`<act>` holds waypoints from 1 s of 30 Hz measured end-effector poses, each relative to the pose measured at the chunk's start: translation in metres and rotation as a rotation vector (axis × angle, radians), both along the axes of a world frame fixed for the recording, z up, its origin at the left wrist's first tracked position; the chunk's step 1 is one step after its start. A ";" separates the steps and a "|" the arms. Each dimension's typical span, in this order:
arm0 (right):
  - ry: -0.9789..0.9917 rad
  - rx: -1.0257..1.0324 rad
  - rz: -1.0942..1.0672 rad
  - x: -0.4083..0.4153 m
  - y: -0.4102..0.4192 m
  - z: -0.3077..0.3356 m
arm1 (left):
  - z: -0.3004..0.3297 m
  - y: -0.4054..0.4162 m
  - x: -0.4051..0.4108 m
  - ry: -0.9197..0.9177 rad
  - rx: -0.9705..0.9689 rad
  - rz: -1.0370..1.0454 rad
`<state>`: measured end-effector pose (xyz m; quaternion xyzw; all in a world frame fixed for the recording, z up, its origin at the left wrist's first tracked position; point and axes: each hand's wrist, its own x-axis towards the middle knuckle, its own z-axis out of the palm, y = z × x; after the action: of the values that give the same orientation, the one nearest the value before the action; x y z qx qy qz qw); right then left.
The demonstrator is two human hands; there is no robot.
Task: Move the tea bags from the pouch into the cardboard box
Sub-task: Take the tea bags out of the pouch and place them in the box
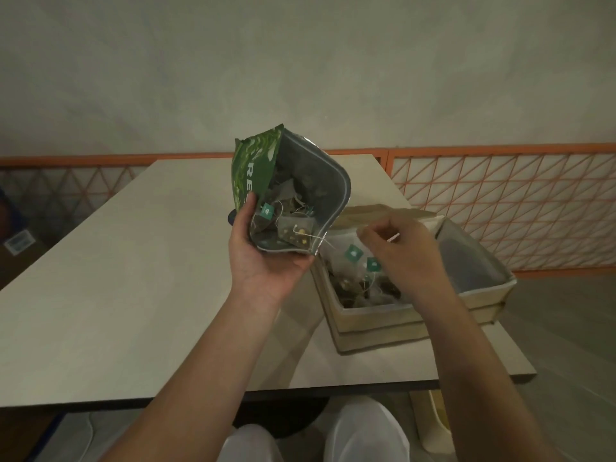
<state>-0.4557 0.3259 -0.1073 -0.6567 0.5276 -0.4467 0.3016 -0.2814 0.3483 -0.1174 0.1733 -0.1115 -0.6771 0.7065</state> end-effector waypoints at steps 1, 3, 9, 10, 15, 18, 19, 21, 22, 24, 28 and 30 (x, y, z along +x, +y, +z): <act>0.016 0.015 0.022 0.002 0.001 0.000 | 0.000 0.000 0.000 0.003 0.002 0.001; -0.015 0.039 0.059 0.006 0.002 0.000 | 0.000 0.000 0.000 0.000 0.003 0.004; -0.042 0.060 0.227 0.017 0.005 0.001 | -0.001 0.000 0.000 -0.017 0.008 0.008; -0.011 0.067 0.256 0.018 0.006 0.000 | -0.001 0.000 0.000 -0.019 0.008 0.012; 0.091 0.057 0.301 0.018 0.007 -0.007 | 0.000 0.000 0.002 -0.008 -0.012 0.009; 0.002 0.020 0.309 0.017 0.007 -0.001 | -0.001 -0.002 0.003 -0.017 -0.024 -0.003; -0.054 -0.006 0.310 0.016 0.008 0.003 | -0.002 -0.002 0.003 -0.026 -0.021 -0.004; -0.172 -0.079 0.291 0.015 0.009 0.015 | -0.003 -0.003 0.004 -0.026 -0.015 -0.009; -0.224 -0.119 0.269 0.013 0.009 0.022 | -0.004 -0.002 0.003 -0.023 -0.012 -0.009; -0.279 -0.194 0.212 0.007 0.008 0.034 | -0.006 -0.002 0.003 -0.016 -0.013 -0.005; -0.266 -0.198 0.096 -0.012 0.001 0.043 | -0.009 -0.001 0.003 0.002 -0.029 -0.004; -0.105 -0.136 0.101 -0.023 -0.003 0.037 | -0.009 -0.001 0.003 0.003 -0.034 -0.008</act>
<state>-0.4785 0.3233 -0.0701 -0.6768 0.4459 -0.4996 0.3058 -0.2779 0.3476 -0.1269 0.1600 -0.1226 -0.6783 0.7066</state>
